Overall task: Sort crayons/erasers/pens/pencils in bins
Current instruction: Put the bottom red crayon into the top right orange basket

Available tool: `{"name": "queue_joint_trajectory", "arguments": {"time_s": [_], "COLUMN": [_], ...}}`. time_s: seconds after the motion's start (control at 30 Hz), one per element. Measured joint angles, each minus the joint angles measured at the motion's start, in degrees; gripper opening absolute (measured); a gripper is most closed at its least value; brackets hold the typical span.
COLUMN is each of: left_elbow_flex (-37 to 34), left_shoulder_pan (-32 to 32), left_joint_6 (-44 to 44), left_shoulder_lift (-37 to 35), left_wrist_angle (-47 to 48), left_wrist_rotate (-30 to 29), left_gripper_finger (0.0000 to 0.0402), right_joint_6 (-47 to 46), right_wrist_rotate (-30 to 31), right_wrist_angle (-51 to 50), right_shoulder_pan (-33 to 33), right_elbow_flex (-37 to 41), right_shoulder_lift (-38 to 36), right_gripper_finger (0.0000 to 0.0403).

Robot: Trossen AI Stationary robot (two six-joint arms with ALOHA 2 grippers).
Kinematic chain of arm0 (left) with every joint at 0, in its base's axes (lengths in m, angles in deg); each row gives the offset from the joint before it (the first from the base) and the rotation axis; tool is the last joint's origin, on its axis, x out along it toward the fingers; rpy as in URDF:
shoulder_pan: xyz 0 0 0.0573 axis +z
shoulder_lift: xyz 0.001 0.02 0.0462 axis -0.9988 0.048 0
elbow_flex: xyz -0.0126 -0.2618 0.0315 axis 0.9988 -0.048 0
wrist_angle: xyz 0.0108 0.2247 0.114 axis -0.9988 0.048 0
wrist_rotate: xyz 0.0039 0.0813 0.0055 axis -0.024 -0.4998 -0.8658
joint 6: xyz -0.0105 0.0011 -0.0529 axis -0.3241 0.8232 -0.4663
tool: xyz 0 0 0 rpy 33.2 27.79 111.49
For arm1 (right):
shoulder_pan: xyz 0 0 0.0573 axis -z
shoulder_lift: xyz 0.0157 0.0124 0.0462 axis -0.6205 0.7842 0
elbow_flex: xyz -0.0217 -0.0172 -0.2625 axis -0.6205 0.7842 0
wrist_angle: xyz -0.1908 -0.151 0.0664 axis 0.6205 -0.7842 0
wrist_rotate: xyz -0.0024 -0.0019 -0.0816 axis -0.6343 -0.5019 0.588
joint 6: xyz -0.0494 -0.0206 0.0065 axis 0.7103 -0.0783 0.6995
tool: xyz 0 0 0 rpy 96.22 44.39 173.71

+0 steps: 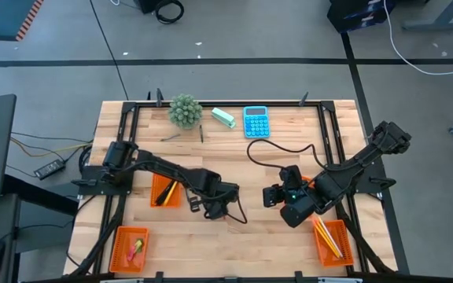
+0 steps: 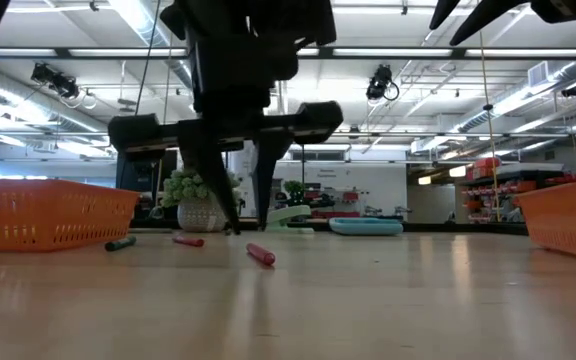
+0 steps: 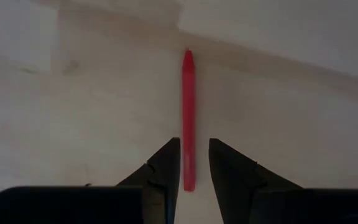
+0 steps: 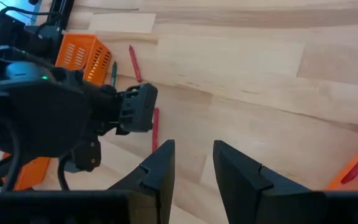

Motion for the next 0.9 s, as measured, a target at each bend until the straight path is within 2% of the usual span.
{"name": "queue_joint_trajectory", "arguments": {"time_s": [0.33, 0.57, 0.9], "left_elbow_flex": [0.0, 0.2, 0.1], "left_shoulder_pan": [0.0, -0.5, -0.5], "left_joint_6": [-1.4, -3.4, -11.4], "left_shoulder_lift": [1.2, 3.0, 3.2], "left_wrist_angle": [-1.4, -1.5, -1.6], "left_wrist_rotate": [-0.1, -0.6, -0.6], "left_gripper_finger": [0.0078, 0.0082, 0.0057], "right_joint_6": [-0.6, -0.6, -0.6], "right_wrist_rotate": [-0.1, -0.2, -0.2], "right_wrist_angle": [0.0, -0.1, -0.2], "right_shoulder_pan": [0.0, 0.0, 0.0], "right_elbow_flex": [0.0, 0.0, 0.0], "right_shoulder_lift": [0.0, 0.0, 0.0], "right_gripper_finger": [0.0117, 0.0117, 0.0117]}}
